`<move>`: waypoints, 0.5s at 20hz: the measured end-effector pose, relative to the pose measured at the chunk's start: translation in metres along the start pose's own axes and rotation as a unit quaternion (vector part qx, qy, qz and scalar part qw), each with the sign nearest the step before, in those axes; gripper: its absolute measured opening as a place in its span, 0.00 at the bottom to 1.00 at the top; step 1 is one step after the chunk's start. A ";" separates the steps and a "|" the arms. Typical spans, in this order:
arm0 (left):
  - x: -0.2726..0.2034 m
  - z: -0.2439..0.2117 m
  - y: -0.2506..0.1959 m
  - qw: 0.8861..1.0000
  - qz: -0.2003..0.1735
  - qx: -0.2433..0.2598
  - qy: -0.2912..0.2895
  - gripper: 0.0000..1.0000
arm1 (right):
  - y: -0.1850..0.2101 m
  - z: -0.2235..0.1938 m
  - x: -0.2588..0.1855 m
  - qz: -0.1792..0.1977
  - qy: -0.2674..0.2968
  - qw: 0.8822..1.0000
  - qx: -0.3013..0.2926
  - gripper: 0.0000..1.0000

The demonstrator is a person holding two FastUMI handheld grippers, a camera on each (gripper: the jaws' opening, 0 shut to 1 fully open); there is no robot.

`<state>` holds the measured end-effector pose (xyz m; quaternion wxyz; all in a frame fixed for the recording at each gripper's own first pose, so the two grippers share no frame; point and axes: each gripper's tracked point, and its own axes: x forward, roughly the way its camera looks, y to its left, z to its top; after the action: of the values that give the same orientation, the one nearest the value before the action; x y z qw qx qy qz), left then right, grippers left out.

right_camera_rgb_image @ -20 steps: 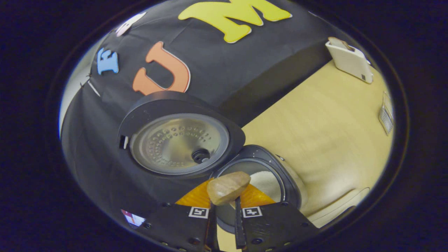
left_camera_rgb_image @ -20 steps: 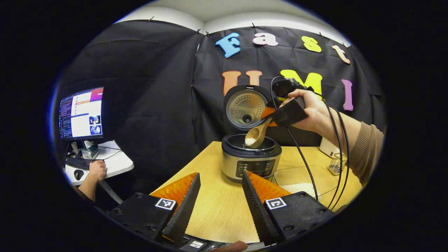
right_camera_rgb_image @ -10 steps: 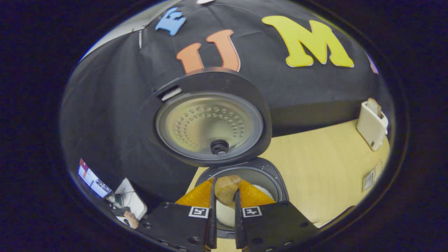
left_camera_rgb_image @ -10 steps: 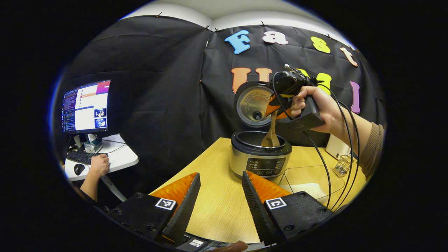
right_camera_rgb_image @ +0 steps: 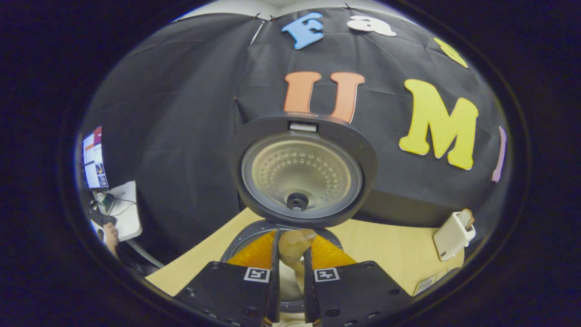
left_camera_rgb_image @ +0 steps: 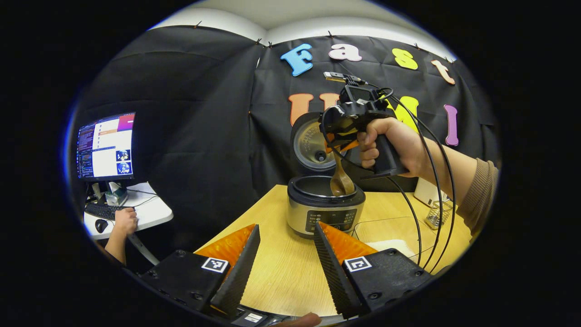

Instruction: Close the left gripper, press the button to open the rice cooker; take a wooden spoon from the chopstick holder with the right hand, scoop a spoonful of rice and pour it into the rice cooker, then put the wooden spoon back into the chopstick holder.

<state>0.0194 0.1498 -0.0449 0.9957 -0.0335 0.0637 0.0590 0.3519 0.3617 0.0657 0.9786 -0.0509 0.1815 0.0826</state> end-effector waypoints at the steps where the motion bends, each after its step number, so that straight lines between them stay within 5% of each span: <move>1: -0.001 0.001 0.000 1.000 0.001 0.000 -0.001 0.78 | 0.000 0.006 -0.007 0.004 -0.010 1.000 0.006 0.20; 10: 0.000 0.006 -0.008 1.000 -0.005 -0.016 -0.009 0.78 | -0.042 0.042 -0.076 0.014 -0.080 0.996 0.028 0.20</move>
<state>0.0209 0.1422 -0.0383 0.9958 -0.0493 0.0534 0.0552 0.3039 0.3146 0.1350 0.9898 -0.0142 0.1053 0.0947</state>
